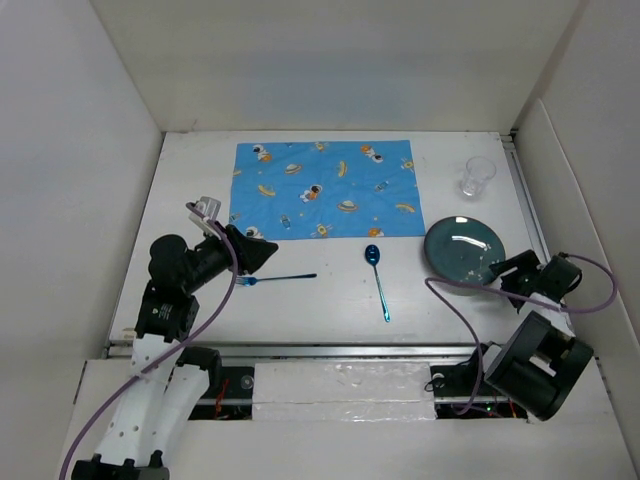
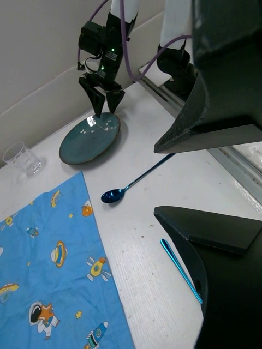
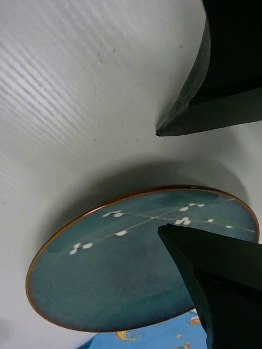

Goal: Set the dinner table for one person

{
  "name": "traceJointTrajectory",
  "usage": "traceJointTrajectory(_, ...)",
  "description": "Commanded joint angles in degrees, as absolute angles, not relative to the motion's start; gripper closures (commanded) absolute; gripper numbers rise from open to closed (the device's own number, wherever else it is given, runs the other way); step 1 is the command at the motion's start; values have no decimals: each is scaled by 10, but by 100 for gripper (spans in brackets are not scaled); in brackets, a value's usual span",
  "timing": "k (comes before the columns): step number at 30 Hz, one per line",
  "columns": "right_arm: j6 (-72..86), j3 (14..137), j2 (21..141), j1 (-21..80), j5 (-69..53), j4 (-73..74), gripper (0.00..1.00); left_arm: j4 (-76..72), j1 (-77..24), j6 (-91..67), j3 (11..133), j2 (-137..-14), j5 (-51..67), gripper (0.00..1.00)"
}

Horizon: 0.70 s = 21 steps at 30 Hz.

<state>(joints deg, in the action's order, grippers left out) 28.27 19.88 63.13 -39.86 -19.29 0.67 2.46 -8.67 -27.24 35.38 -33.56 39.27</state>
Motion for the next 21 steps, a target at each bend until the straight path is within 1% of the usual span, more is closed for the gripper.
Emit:
traceJointTrajectory(1, 278, 214, 675, -405, -253, -31, 28, 8, -90, -263, 364, -328, 408, 60)
traceJointTrajectory(5, 304, 211, 740, -405, -276, -73, 28, 9, -90, -264, 367, -321, 402, 60)
traceJointTrajectory(7, 317, 210, 786, -405, -281, -104, 31, 18, -90, -259, 370, -316, 393, 61)
traceJointTrajectory(8, 325, 204, 802, -405, -283, -119, 38, 21, -90, -257, 372, -316, 391, 61)
traceJointTrajectory(10, 342, 198, 829, -414, -310, -155, 56, 25, -90, -256, 374, -316, 388, 61)
traceJointTrajectory(11, 351, 189, 827, -422, -315, -165, 75, 25, -90, -256, 374, -316, 388, 61)
traceJointTrajectory(12, 365, 183, 822, -422, -321, -175, 82, 25, -90, -255, 374, -316, 387, 61)
traceJointTrajectory(15, 387, 168, 760, -422, -292, -164, 90, 26, -90, -256, 376, -318, 382, 62)
traceJointTrajectory(17, 393, 168, 701, -422, -287, -142, 100, 26, -90, -256, 376, -321, 381, 62)
traceJointTrajectory(19, 396, 181, 653, -422, -291, -102, 100, 27, -90, -256, 376, -323, 377, 62)
traceJointTrajectory(20, 401, 191, 597, -422, -303, -88, 100, 28, -90, -255, 377, -323, 372, 62)
traceJointTrajectory(21, 403, 198, 567, -422, -315, -76, 100, 30, -90, -256, 379, -325, 372, 62)
